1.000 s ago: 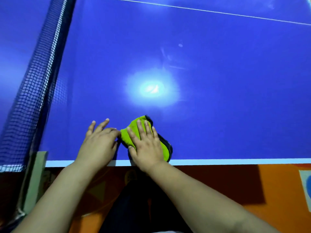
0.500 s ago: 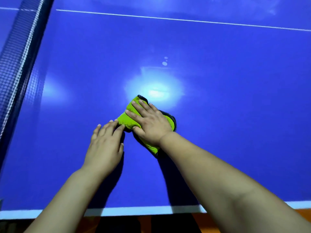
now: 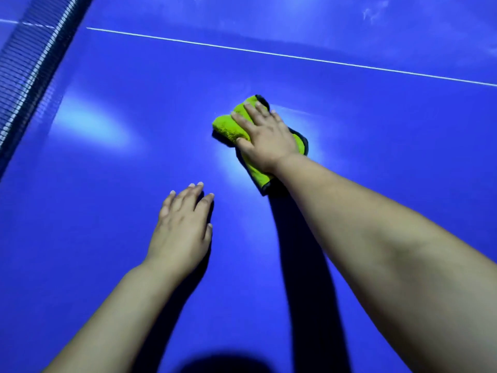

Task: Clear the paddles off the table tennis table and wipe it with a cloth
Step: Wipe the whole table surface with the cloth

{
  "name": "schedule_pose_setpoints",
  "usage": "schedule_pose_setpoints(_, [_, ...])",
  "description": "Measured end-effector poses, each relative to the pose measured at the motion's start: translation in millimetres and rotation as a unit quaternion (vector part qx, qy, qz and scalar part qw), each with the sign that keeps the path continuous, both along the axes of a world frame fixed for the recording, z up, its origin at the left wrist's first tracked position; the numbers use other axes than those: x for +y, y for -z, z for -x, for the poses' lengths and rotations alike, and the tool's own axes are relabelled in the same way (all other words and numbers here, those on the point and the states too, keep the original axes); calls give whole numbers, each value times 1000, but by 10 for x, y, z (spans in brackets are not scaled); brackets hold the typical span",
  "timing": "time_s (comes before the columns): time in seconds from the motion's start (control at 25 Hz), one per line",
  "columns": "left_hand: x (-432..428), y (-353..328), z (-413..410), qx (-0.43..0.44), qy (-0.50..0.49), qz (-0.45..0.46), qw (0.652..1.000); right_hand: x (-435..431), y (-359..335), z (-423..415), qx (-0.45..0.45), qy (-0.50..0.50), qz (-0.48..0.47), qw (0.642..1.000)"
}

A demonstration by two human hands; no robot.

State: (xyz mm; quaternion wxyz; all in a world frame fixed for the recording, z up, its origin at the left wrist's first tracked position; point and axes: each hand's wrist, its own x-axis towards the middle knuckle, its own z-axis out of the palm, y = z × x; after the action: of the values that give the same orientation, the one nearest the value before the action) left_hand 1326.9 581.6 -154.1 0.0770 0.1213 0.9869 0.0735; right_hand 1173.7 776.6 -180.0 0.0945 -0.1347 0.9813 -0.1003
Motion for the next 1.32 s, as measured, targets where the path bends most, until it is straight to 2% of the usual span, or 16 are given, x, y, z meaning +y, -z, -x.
schedule_pose_setpoints(0.16, [153, 24, 65, 2, -9, -4, 1000, 674, 17, 52, 3, 119, 9, 993])
schedule_pose_setpoints(0.28, [186, 1, -33, -2, -3, -13, 1000, 965, -6, -332, -2, 205, 20, 978])
schedule_pose_setpoints(0.36, [148, -19, -153, -4, 2, -18, 1000, 924, -40, -679, -5, 224, 16, 974])
schedule_pose_setpoints(0.76, [-528, -180, -1326, -3, 6, -18, 1000, -192, -113, -2454, -33, 109, -37, 993])
schedule_pose_setpoints(1.0, [-882, -250, -2148, 15, 27, -6, 1000, -827, -61, -3580, -24, 50, -16, 998])
schedule_pose_setpoints(1.16, [-814, -256, -2478, 21, 51, -18, 998, -884, -34, -4112, 7, -16, -27, 999])
schedule_pose_setpoints(1.32, [-459, -302, -2565, 21, 96, -28, 995, -499, -19, -4574, 12, -84, -13, 996])
